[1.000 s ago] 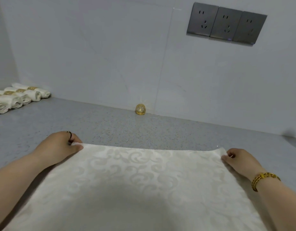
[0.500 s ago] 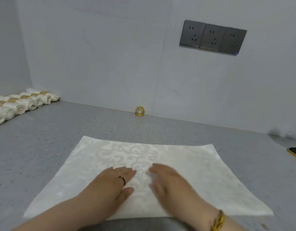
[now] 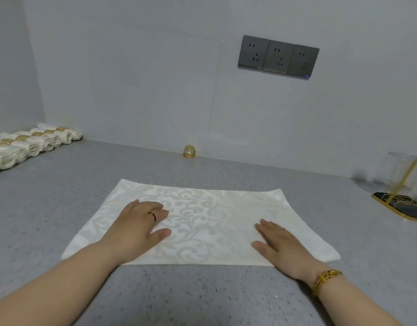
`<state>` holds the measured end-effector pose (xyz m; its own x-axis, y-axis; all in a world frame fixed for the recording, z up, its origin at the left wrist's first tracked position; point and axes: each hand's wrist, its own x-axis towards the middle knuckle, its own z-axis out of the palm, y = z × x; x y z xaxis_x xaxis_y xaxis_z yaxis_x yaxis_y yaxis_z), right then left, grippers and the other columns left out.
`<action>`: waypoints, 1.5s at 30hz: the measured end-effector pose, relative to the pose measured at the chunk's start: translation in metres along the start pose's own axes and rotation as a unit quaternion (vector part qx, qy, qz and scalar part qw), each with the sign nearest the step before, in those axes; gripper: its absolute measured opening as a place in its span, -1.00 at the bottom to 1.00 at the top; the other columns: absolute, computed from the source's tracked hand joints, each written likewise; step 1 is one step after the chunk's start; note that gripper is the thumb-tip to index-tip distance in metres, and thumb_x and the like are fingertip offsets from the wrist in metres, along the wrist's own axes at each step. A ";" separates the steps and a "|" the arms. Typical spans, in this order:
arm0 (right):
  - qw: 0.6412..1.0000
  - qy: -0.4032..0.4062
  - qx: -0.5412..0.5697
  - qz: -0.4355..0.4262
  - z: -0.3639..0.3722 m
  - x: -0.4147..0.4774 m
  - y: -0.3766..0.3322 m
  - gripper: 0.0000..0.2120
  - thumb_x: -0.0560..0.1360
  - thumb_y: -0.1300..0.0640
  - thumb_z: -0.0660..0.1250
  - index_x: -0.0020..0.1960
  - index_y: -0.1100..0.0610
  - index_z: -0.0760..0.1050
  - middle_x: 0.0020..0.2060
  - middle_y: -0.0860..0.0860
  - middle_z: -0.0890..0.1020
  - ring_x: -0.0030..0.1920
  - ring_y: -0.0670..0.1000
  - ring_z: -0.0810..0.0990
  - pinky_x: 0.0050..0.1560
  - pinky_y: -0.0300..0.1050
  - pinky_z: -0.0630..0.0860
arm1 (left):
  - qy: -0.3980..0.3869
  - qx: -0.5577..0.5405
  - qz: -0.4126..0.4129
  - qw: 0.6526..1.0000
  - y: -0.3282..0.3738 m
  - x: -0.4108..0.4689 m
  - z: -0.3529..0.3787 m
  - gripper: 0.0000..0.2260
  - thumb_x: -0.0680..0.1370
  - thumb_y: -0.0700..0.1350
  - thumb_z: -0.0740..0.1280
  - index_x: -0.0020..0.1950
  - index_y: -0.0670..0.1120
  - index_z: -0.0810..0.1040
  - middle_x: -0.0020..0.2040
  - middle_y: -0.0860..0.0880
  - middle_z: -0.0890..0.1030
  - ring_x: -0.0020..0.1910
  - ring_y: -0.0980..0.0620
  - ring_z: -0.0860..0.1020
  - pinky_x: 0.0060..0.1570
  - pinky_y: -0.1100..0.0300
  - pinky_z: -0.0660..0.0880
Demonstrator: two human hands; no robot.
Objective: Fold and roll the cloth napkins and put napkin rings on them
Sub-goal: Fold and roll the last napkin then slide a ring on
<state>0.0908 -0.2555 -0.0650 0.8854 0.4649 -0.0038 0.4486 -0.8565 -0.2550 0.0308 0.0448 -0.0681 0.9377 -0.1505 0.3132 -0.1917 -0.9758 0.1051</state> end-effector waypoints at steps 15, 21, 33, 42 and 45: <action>0.966 0.130 -0.189 -0.116 -0.014 -0.048 0.011 -0.54 -0.16 0.13 0.65 -0.28 -0.07 0.66 -0.35 -0.21 0.67 -0.34 -0.26 0.62 -0.27 -0.45 0.49 | -0.025 0.104 0.140 0.984 0.033 -0.034 -0.014 -0.80 0.09 -0.06 0.31 -0.39 0.21 0.63 -0.47 0.28 0.57 -0.58 0.28 0.48 -0.59 0.47 0.34; 0.998 -0.050 -0.034 -0.027 -0.045 -0.062 0.003 -0.68 0.55 0.24 0.11 -0.13 -0.14 0.49 -0.26 -0.26 0.50 -0.22 -0.24 0.47 -0.21 -0.49 0.34 | -0.140 -0.161 0.049 0.976 0.013 -0.041 -0.028 -0.73 0.59 -0.16 0.19 0.00 0.26 0.47 -0.16 0.55 0.45 0.03 0.43 0.44 -0.02 0.64 0.26; 0.995 0.062 -0.011 0.082 -0.053 0.009 0.001 -0.81 0.49 0.25 0.16 -0.22 0.01 0.40 -0.23 -0.08 0.49 -0.20 -0.06 0.44 -0.18 -0.24 0.40 | -0.049 -0.056 -0.164 0.984 -0.001 0.027 -0.040 -0.93 0.53 -0.05 0.28 -0.06 0.06 0.56 -0.13 0.11 0.52 -0.05 0.09 0.49 -0.11 0.30 0.32; 0.985 0.083 -0.104 0.108 -0.022 0.062 0.003 -0.89 0.56 0.17 0.10 -0.11 0.02 0.33 -0.13 -0.03 0.44 -0.10 0.00 0.42 -0.01 -0.18 0.29 | -0.022 -0.012 -0.190 0.982 -0.020 0.060 0.002 -0.80 0.55 -0.10 0.19 0.03 0.03 0.60 0.06 0.06 0.61 0.09 0.05 0.53 -0.09 0.28 0.38; 0.982 0.106 -0.121 0.099 -0.019 0.064 0.005 -0.88 0.55 0.17 0.09 -0.12 -0.01 0.31 -0.15 -0.07 0.41 -0.11 -0.02 0.38 0.15 -0.15 0.24 | 0.007 -0.003 -0.189 0.982 -0.024 0.059 0.010 -0.80 0.56 -0.06 0.17 0.04 0.09 0.59 0.04 0.09 0.61 0.05 0.06 0.53 -0.16 0.27 0.34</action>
<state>0.1515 -0.2343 -0.0482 0.9524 0.2480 0.1772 0.2574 -0.9658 -0.0317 0.0937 0.0575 -0.0613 0.9380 0.2243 0.2641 0.1670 -0.9605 0.2227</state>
